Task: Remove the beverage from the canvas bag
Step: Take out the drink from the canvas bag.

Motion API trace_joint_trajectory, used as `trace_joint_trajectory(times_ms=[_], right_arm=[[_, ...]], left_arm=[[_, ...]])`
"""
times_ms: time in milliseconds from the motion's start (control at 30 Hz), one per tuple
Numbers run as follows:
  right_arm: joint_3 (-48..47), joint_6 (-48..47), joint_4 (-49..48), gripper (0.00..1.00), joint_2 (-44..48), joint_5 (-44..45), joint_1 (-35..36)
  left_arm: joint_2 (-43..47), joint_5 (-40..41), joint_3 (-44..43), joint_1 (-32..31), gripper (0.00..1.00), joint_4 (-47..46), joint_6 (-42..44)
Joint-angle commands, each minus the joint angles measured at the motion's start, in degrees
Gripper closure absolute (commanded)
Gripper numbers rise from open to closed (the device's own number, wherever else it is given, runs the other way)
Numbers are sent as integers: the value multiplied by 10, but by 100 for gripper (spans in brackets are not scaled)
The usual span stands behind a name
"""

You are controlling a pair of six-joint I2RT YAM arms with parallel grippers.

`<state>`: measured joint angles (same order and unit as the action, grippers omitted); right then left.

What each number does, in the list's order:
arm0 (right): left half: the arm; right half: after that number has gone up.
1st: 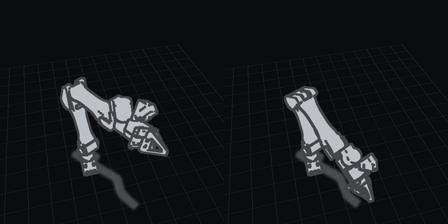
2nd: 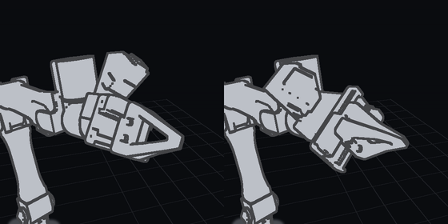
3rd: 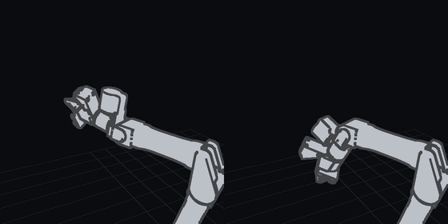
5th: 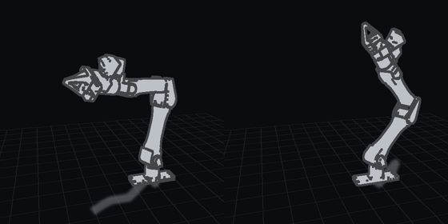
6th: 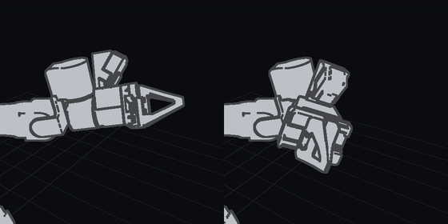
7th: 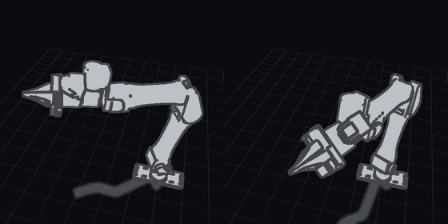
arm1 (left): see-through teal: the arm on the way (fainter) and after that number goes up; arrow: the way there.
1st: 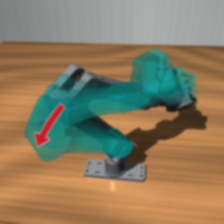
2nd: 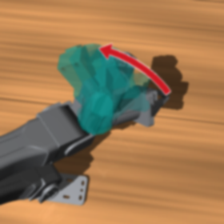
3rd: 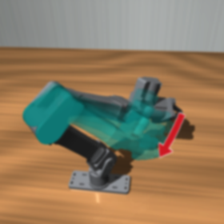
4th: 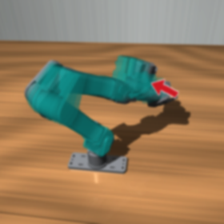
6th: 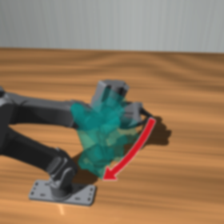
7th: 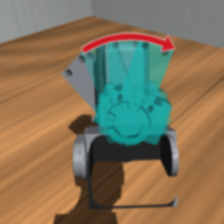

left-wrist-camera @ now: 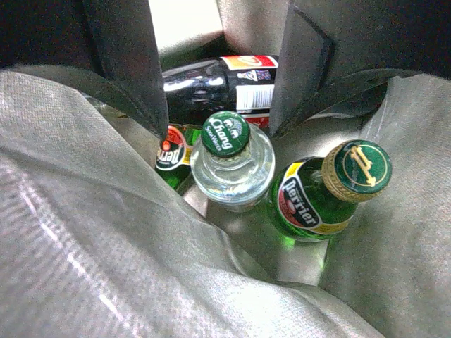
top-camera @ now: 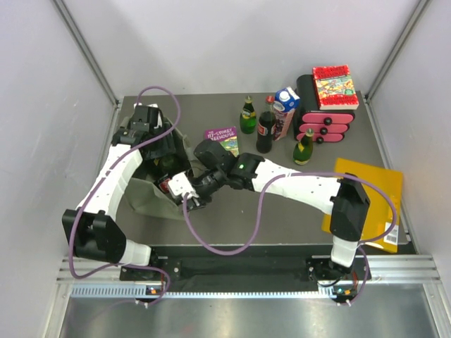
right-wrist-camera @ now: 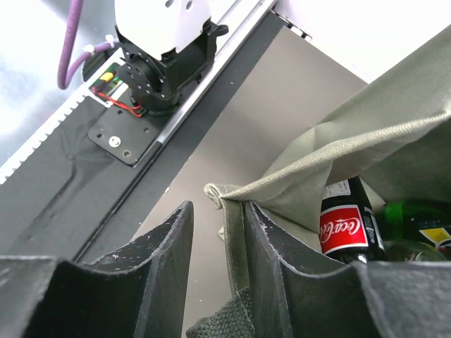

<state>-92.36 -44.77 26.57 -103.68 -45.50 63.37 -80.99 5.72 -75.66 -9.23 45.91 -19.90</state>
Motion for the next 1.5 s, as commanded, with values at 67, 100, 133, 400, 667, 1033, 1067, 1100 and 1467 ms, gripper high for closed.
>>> trace_joint_trajectory(times_ms=[67,100,133,400,667,1033,1067,1100,1467], right_arm=[[-8,25,12,64,8,-39,-14],[-6,27,11,64,11,-40,-15],[-5,28,11,64,14,-41,-17],[12,28,16,63,26,-43,-20],[18,29,16,63,31,-46,-21],[16,30,15,63,30,-44,-26],[15,30,15,63,30,-44,-27],[16,30,14,63,30,-44,-26],[16,30,13,62,27,-42,-31]], left_arm=[[-14,9,-2,-4,38,9,9],[-18,7,-1,-4,39,9,9],[-18,8,0,-4,38,6,9],[-42,11,2,-4,42,0,10],[-51,47,4,-4,46,4,13],[-58,58,15,-4,48,33,17],[-58,61,15,-4,48,35,18],[-58,62,15,-4,48,36,21],[-72,59,6,-4,45,70,37]])
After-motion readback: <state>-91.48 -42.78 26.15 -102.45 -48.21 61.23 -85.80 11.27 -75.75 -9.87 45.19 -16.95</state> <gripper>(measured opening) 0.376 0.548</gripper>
